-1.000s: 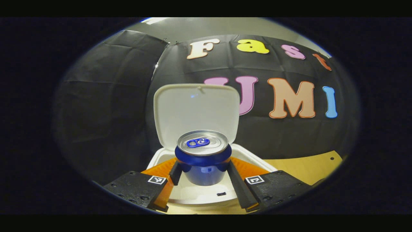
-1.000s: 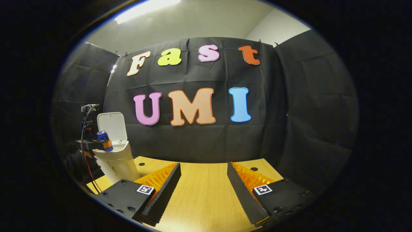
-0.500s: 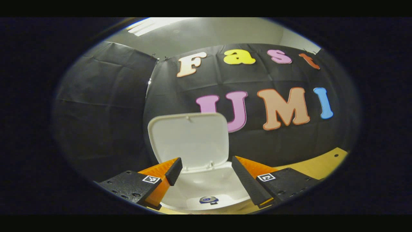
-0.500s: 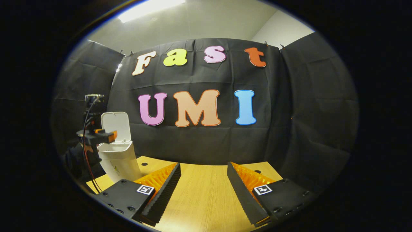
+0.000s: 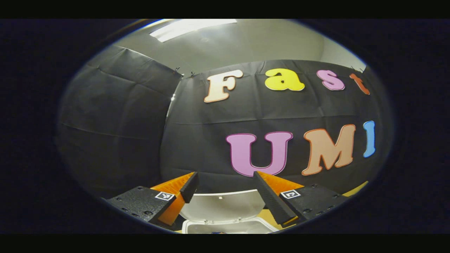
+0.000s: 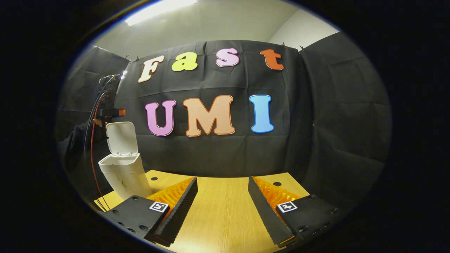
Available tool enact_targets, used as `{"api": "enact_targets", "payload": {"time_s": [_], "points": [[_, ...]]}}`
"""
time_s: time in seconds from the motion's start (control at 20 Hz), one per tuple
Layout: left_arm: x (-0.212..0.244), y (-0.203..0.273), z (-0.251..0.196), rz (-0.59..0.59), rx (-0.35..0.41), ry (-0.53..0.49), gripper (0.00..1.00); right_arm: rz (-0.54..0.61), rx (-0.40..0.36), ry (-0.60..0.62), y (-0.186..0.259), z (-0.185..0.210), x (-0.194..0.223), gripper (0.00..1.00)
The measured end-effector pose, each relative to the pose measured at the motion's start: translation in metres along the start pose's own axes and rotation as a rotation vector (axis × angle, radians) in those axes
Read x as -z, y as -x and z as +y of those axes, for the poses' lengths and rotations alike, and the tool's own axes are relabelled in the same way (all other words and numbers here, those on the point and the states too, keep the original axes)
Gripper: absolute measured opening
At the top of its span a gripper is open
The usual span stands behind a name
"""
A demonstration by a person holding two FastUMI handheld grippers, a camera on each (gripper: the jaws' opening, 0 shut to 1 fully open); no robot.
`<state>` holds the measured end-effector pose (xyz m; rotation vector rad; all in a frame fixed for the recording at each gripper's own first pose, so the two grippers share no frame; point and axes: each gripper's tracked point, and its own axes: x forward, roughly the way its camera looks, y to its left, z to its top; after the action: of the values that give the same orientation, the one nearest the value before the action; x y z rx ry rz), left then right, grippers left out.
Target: Press the lid of the desktop garbage bin to open it, pick up the crumpled paper on the desktop and throw it into the bin, then pick up the pop can on the desktop and drop it into the bin, and finally close the garbage bin lid.
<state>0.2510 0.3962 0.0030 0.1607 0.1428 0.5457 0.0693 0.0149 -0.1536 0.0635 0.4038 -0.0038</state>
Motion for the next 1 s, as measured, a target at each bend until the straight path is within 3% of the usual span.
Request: {"api": "enact_targets", "payload": {"time_s": [0.15, 0.4, 0.45, 0.55, 0.75, 0.8, 1.0], "points": [[0.038, -0.003, -0.004, 0.165, 0.043, -0.042, 0.93, -0.012, 0.004, 0.010, 0.000, 0.001, -0.004, 0.96], [0.036, 0.031, -0.014, 0.162, 0.076, 0.036, 1.00, -0.015, -0.042, 0.003, -0.008, 0.011, -0.005, 0.96], [0.041, 0.047, -0.016, 0.172, 0.088, 0.030, 0.92, -0.012, -0.055, 0.006, -0.009, 0.014, -0.003, 0.96], [0.049, 0.077, -0.023, 0.173, 0.110, 0.015, 0.92, -0.002, -0.080, 0.011, -0.012, 0.017, 0.001, 0.96], [0.104, 0.135, -0.038, 0.259, 0.148, 0.029, 0.97, 0.014, -0.118, 0.020, -0.016, 0.023, 0.008, 0.96], [0.114, 0.142, -0.039, 0.271, 0.149, 0.020, 0.92, 0.019, -0.124, 0.025, -0.015, 0.023, 0.013, 0.96], [0.158, 0.154, -0.040, 0.326, 0.138, -0.005, 0.93, 0.062, -0.151, 0.050, -0.018, 0.029, 0.033, 0.96]]}}
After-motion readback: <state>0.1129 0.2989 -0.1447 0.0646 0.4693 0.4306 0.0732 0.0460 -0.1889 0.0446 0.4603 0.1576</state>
